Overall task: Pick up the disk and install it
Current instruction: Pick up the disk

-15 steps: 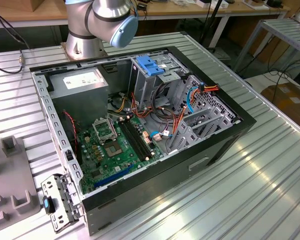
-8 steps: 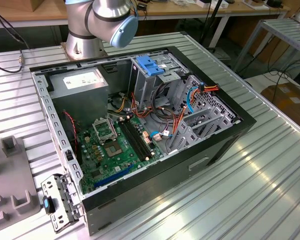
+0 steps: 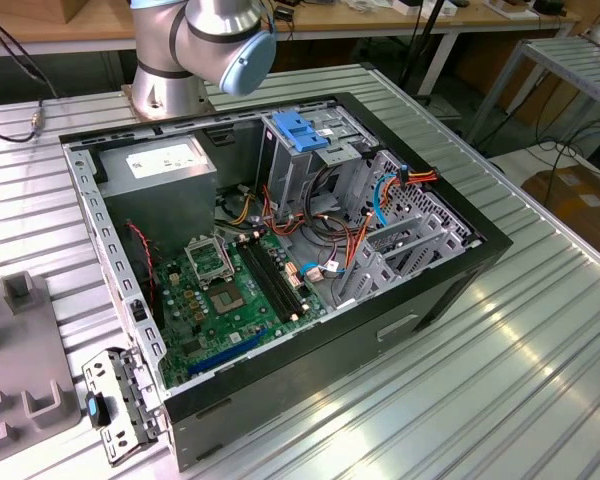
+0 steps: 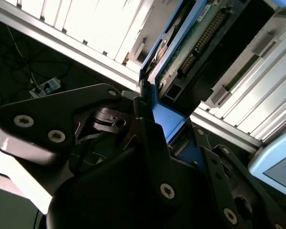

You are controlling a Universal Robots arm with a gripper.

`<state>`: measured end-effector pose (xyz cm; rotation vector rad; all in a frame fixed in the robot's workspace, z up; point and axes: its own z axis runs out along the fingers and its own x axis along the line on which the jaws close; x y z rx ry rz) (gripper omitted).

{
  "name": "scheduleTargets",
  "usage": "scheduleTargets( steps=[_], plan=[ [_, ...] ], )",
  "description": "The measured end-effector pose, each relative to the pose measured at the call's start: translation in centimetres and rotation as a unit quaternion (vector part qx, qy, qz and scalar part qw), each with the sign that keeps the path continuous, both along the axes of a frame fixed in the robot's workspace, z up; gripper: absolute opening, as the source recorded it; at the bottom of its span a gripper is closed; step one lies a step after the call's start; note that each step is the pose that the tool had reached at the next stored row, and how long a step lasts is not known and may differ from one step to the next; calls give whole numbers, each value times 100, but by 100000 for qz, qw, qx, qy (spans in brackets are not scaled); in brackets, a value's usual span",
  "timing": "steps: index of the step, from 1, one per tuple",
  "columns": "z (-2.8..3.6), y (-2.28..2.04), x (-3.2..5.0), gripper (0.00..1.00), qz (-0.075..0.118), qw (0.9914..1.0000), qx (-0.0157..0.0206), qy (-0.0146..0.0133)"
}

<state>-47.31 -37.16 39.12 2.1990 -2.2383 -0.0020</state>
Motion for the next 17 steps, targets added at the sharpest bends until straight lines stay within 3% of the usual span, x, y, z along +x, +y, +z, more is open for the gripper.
scheduleTargets(
  steps=[1,3,17],
  plan=[
    [86,0,0,37,2,100000,-1,-1],
    [165,0,0,37,2,100000,-2,2],
    [302,0,0,37,2,100000,3,-4]
  ],
)
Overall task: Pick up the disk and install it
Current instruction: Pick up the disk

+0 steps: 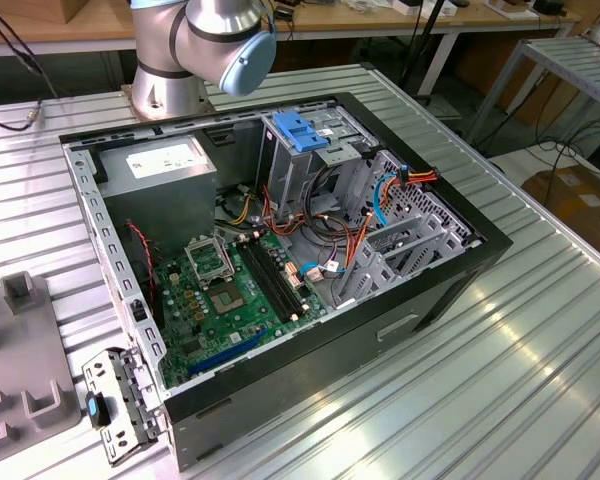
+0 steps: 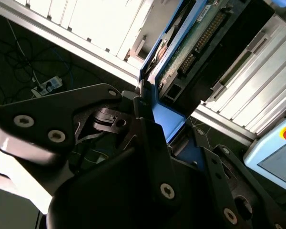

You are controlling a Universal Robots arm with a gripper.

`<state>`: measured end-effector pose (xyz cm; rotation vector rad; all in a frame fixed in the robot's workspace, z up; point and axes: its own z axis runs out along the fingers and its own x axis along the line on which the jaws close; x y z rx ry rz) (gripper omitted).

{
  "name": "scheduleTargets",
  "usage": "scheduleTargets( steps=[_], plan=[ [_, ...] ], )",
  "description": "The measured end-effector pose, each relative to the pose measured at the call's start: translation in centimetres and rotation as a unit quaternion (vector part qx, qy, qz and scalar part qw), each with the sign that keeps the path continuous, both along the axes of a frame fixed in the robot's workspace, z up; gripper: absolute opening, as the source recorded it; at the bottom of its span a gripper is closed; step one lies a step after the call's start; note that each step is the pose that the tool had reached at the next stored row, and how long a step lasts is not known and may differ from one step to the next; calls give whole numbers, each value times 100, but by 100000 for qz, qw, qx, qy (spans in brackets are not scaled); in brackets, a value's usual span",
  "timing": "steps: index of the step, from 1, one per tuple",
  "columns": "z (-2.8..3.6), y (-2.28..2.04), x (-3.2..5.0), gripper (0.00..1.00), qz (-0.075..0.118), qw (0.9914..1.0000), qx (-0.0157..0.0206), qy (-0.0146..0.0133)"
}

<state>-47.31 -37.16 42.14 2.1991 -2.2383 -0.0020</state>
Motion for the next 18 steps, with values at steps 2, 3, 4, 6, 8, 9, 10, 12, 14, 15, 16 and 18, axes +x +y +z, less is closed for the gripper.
scheduleTargets(
  steps=[2,3,4,6,8,9,10,12,14,15,16,18],
  plan=[
    [19,0,0,37,-1,100000,-3,1],
    [28,0,0,37,2,100000,-2,2],
    [44,0,0,37,1,100000,-1,-2],
    [82,0,0,37,-2,100000,-3,2],
    [116,0,0,37,0,100000,-1,-2],
    [128,0,0,37,-1,100000,-2,1],
    [142,0,0,37,0,100000,-3,4],
    [166,0,0,37,0,100000,-2,2],
    [187,0,0,37,0,100000,-5,6],
    [187,0,0,37,-1,100000,-2,-1],
    [187,0,0,37,0,100000,3,-8],
    [191,0,0,37,-1,100000,-1,0]
  ],
)
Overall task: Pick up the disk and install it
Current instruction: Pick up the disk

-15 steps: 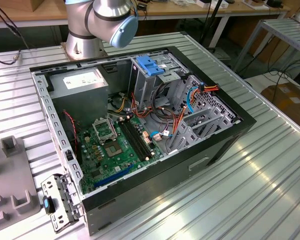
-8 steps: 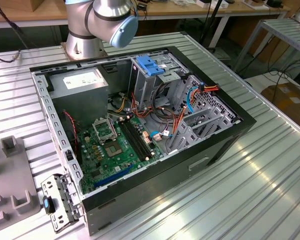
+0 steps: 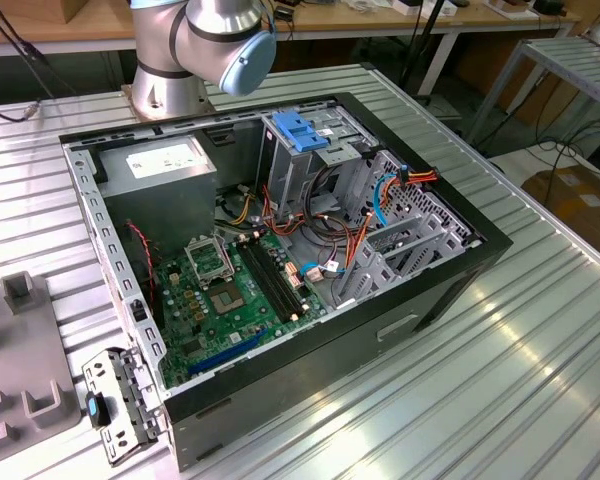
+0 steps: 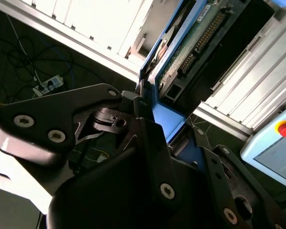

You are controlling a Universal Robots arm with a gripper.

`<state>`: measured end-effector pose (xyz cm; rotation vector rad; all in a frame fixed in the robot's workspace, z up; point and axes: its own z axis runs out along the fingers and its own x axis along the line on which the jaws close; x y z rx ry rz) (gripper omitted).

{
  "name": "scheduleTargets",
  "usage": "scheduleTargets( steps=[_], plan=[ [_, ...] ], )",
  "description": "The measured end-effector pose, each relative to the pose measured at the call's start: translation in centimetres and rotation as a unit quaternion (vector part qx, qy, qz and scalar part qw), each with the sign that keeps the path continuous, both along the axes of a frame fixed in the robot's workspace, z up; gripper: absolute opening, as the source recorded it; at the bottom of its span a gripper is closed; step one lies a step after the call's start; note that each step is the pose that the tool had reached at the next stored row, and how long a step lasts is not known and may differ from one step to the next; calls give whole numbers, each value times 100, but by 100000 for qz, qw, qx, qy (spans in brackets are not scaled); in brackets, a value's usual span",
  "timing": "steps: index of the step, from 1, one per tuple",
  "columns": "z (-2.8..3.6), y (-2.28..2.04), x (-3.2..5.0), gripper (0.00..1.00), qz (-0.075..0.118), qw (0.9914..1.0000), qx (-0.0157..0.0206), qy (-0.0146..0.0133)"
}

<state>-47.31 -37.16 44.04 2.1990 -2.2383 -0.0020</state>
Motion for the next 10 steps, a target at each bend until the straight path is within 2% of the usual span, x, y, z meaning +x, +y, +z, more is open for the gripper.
scheduleTargets(
  steps=[6,10],
  plan=[
    [13,0,0,37,3,100000,-4,9],
    [67,0,0,37,0,100000,-1,1]
  ],
)
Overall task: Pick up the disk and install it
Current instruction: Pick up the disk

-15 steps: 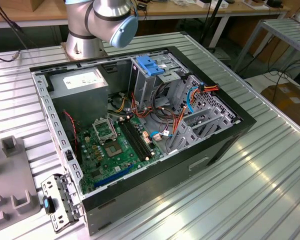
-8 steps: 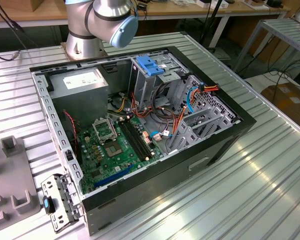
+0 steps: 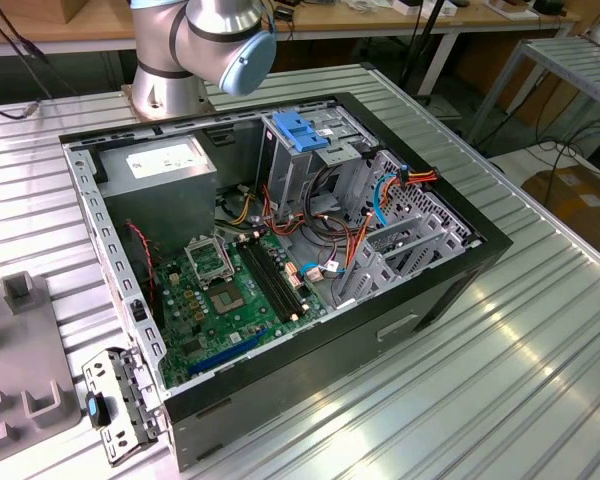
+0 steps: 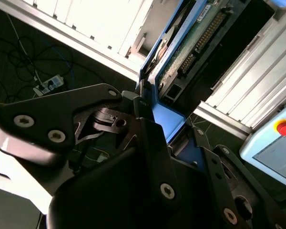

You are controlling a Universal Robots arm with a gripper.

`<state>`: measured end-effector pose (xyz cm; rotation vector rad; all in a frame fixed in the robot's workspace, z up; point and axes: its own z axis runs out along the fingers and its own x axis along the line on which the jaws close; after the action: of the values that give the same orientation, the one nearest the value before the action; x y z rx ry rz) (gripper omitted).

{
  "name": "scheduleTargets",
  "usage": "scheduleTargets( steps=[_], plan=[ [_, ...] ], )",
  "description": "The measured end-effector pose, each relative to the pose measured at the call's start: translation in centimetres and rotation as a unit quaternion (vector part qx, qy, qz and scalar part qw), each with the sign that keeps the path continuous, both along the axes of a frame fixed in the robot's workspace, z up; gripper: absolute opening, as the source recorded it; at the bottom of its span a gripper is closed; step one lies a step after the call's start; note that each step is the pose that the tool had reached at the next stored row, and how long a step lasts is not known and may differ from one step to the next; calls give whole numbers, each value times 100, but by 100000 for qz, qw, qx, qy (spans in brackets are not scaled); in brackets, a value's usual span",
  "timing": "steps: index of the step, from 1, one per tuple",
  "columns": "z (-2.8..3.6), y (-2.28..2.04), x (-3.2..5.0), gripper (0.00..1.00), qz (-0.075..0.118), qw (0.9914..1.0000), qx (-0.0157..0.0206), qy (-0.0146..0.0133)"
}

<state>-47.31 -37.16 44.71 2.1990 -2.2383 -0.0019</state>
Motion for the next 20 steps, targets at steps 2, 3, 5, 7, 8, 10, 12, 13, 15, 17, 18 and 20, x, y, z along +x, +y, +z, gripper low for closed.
scheduleTargets(
  steps=[2,3,5,7,8,10,12,13,15,17,18,20],
  plan=[
    [34,0,0,37,0,100000,0,3],
    [54,0,0,37,0,100000,-2,3],
    [124,0,0,37,1,100000,1,-3],
    [170,0,0,37,1,100000,-2,3],
    [188,0,0,37,1,100000,0,2],
    [235,0,0,37,0,100000,3,-3],
    [262,0,1,37,-1,100000,-1,6],
    [263,0,9,37,4,100000,-6,13],
    [262,0,38,37,5,100000,1,1],
    [262,0,58,37,2,100000,0,1],
    [262,0,65,37,-1,100000,-1,2],
    [262,0,74,37,-3,100000,-1,3]
  ],
)
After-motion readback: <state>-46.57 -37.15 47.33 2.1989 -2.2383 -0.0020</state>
